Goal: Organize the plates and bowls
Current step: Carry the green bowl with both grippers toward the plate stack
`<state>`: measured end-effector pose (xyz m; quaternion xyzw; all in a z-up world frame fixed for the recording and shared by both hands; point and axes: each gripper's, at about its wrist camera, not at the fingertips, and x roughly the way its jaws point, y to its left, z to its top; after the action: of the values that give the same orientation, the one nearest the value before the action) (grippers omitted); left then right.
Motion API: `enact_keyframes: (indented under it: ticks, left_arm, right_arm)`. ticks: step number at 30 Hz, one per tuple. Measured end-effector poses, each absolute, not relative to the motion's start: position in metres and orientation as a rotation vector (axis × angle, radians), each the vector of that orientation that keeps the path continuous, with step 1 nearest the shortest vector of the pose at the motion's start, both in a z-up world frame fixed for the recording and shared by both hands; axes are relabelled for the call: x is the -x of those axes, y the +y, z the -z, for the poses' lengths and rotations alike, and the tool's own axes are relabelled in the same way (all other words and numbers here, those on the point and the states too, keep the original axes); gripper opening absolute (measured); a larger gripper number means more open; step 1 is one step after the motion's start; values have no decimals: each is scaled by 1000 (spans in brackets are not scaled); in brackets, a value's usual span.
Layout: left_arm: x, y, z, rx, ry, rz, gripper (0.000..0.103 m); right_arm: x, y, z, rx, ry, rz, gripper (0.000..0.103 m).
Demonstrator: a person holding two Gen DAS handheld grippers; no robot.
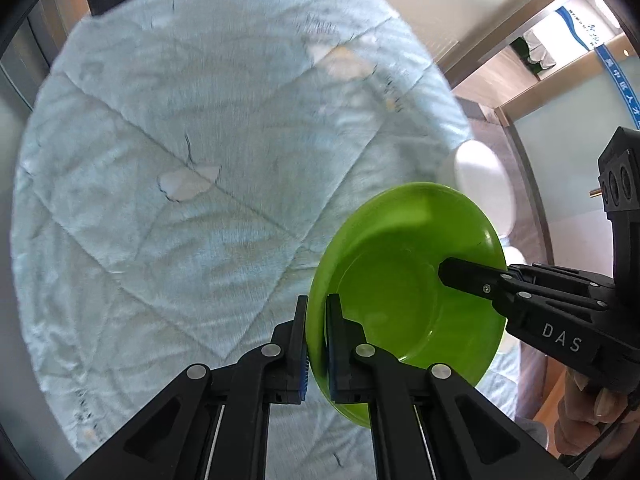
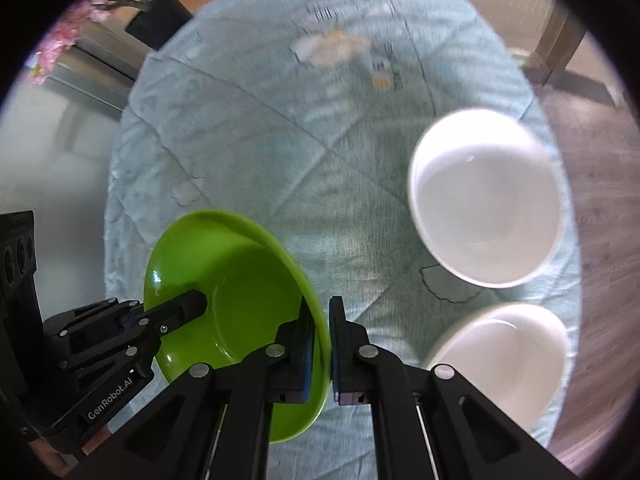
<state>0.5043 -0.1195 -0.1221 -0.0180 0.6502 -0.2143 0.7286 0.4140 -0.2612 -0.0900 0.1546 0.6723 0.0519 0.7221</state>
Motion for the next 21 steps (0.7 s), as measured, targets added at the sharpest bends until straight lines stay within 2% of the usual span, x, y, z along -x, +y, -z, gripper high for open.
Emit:
enact_keyframes:
  ticks: [4, 15, 21]
  left_arm:
    - [-487, -117, 75, 22, 1381, 481, 4]
    - [-411, -141, -114, -41, 1196, 478, 4]
    - [-345, -154, -172, -71, 1165, 501, 3]
  right_arm:
    - [-401, -262, 46, -324, 1438, -127, 6]
    - [-340, -284, -130, -285, 1251, -137, 6]
    - [-274, -301, -174, -321, 1198, -132, 5]
